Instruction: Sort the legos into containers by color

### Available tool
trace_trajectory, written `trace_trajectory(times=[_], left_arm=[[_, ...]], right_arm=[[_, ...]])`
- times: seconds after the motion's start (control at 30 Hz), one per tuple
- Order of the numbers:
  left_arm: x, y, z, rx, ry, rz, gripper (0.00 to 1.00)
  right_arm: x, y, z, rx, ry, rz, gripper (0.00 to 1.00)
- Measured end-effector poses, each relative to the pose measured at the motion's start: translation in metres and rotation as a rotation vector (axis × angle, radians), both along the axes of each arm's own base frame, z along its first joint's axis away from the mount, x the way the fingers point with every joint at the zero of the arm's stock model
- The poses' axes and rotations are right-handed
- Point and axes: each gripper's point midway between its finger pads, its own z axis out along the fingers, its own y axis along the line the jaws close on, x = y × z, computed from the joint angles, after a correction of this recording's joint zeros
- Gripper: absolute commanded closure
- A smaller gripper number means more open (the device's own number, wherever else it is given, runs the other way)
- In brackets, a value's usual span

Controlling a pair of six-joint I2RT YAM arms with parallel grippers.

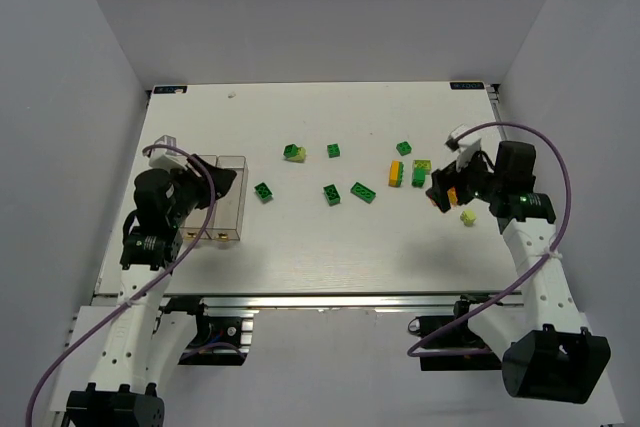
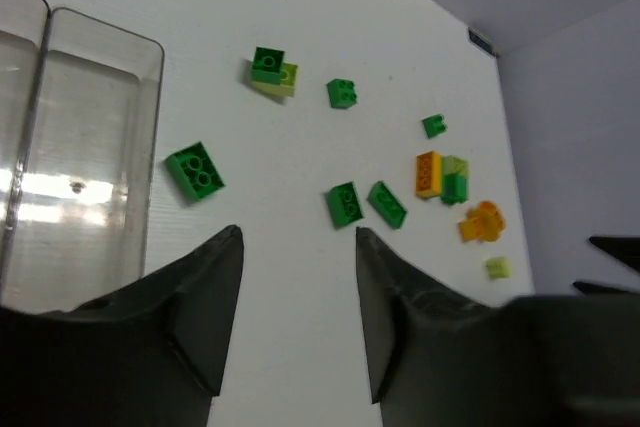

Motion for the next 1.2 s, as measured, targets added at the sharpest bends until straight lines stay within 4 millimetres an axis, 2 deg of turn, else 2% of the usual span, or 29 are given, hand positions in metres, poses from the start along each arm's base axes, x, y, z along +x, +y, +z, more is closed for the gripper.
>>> trace_trajectory(times=[0.07, 0.1, 0.13, 0.2, 0.27, 0.3, 0.33, 0.37, 0.4, 0.43, 0.47, 0.5, 0.53, 0.6, 0.77, 0.8, 0.97, 1.07, 1.2], left_arm=[[0.000, -0.004, -0.003, -0.015, 0.016, -0.016, 0.63], [0.001, -0.006, -0.005, -0.022, 0.028, -0.026, 0.76], [0.002, -0.008, -0.008, -0.032, 0.043, -0.033, 0.78], [0.005, -0.011, -0.018, -0.042, 0.085, -0.045, 0.77], [0.007, -0.015, -0.030, -0.046, 0.136, -0.046, 0.62], [0.007, -0.018, -0.036, -0.043, 0.166, -0.043, 0.43], [0.007, -0.023, -0.041, -0.028, 0.189, -0.051, 0.35], [0.005, -0.031, -0.047, -0.007, 0.224, -0.049, 0.26], [0.004, -0.043, -0.049, 0.013, 0.249, -0.061, 0.18], [0.003, -0.056, -0.051, 0.039, 0.273, -0.078, 0.14], [0.002, -0.069, -0.051, 0.059, 0.299, -0.083, 0.13], [0.003, -0.078, -0.053, 0.073, 0.319, -0.082, 0.13], [0.005, -0.085, -0.055, 0.087, 0.342, -0.071, 0.13], [0.012, -0.088, -0.061, 0.113, 0.390, -0.006, 0.15], [0.033, -0.079, -0.085, 0.230, 0.496, 0.144, 0.31], [0.038, -0.077, -0.090, 0.258, 0.516, 0.164, 0.32], [0.058, -0.074, -0.118, 0.400, 0.589, 0.229, 0.42], [0.062, -0.067, -0.135, 0.487, 0.631, 0.251, 0.42], [0.062, -0.058, -0.156, 0.582, 0.672, 0.258, 0.36]], right_arm=[[-0.018, 0.023, -0.003, -0.010, -0.019, 0.219, 0.11], [-0.025, 0.033, -0.004, -0.012, -0.033, 0.302, 0.11], [-0.034, 0.043, -0.006, -0.015, -0.054, 0.385, 0.11], [-0.052, 0.064, -0.014, -0.014, -0.068, 0.529, 0.11], [-0.065, 0.082, -0.021, 0.006, -0.048, 0.616, 0.16], [-0.070, 0.091, -0.026, 0.021, -0.024, 0.649, 0.35], [-0.072, 0.099, -0.030, 0.036, 0.002, 0.671, 0.53], [-0.072, 0.107, -0.035, 0.052, 0.044, 0.679, 0.77], [-0.071, 0.114, -0.040, 0.065, 0.089, 0.676, 0.97], [-0.068, 0.120, -0.045, 0.079, 0.126, 0.667, 0.94], [-0.064, 0.125, -0.051, 0.099, 0.179, 0.638, 0.85], [-0.059, 0.127, -0.054, 0.113, 0.210, 0.599, 0.54], [-0.054, 0.129, -0.061, 0.121, 0.252, 0.562, 0.44], [-0.043, 0.130, -0.066, 0.131, 0.290, 0.489, 0.34], [-0.016, 0.136, -0.061, 0.174, 0.305, 0.378, 0.37], [-0.013, 0.138, -0.060, 0.184, 0.305, 0.367, 0.38], [-0.011, 0.143, -0.057, 0.217, 0.306, 0.371, 0.51], [-0.011, 0.147, -0.053, 0.236, 0.294, 0.397, 0.51], [-0.010, 0.150, -0.048, 0.247, 0.271, 0.419, 0.41]])
